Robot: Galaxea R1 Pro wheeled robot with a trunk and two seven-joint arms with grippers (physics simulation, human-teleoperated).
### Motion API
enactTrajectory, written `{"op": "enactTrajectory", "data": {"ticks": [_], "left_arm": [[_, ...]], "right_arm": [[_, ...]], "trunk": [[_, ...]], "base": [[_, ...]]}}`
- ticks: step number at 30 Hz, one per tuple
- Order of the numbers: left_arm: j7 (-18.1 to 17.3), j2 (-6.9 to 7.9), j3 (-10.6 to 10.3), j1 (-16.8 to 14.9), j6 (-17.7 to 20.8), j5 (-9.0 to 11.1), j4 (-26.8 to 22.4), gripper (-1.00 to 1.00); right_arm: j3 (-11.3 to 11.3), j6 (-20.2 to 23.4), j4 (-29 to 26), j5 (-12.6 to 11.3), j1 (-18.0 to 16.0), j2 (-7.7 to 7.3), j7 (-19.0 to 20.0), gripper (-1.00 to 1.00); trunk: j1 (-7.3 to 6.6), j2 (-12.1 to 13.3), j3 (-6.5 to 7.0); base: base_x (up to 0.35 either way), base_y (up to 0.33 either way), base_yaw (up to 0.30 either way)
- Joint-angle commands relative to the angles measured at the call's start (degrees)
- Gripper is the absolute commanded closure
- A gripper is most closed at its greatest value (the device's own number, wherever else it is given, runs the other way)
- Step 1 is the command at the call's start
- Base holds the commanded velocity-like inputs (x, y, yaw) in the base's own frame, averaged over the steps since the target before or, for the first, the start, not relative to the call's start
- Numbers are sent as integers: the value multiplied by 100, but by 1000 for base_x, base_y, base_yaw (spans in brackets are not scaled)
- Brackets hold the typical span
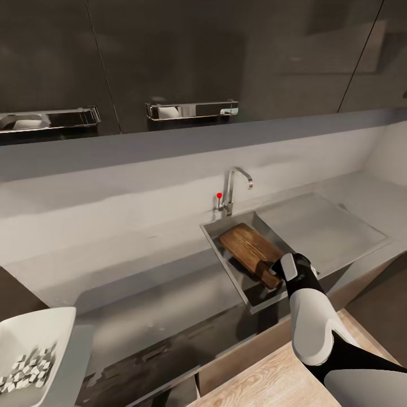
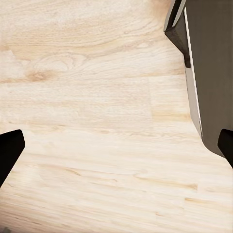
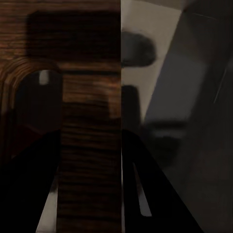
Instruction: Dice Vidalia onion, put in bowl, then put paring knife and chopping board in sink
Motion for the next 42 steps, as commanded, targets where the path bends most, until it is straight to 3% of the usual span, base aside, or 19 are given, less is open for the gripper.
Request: {"op": "enactTrajectory", "data": {"ticks": [1,11,32,33,42], "left_arm": [[31,6,-44,-10,-44,40,-30,-100],[31,6,-44,-10,-44,40,-30,-100],[31,6,-44,-10,-44,40,-30,-100],[31,6,-44,-10,-44,40,-30,-100],[31,6,-44,-10,-44,40,-30,-100]], "right_arm": [[-20,10,18,-13,-8,6,-20,100],[-20,-391,425,-13,-8,6,-18,100],[-29,-569,449,-14,-8,6,-20,100],[-29,-593,449,-15,-8,6,-25,-100],[-34,-631,446,-21,-8,6,-142,-100]], "trunk": [[4,-12,-11],[4,-12,-11],[4,-12,-11],[4,-12,-11],[4,-12,-11]], "base": [[0,0,0],[0,0,0],[0,0,0],[0,0,0],[0,0,0]]}}
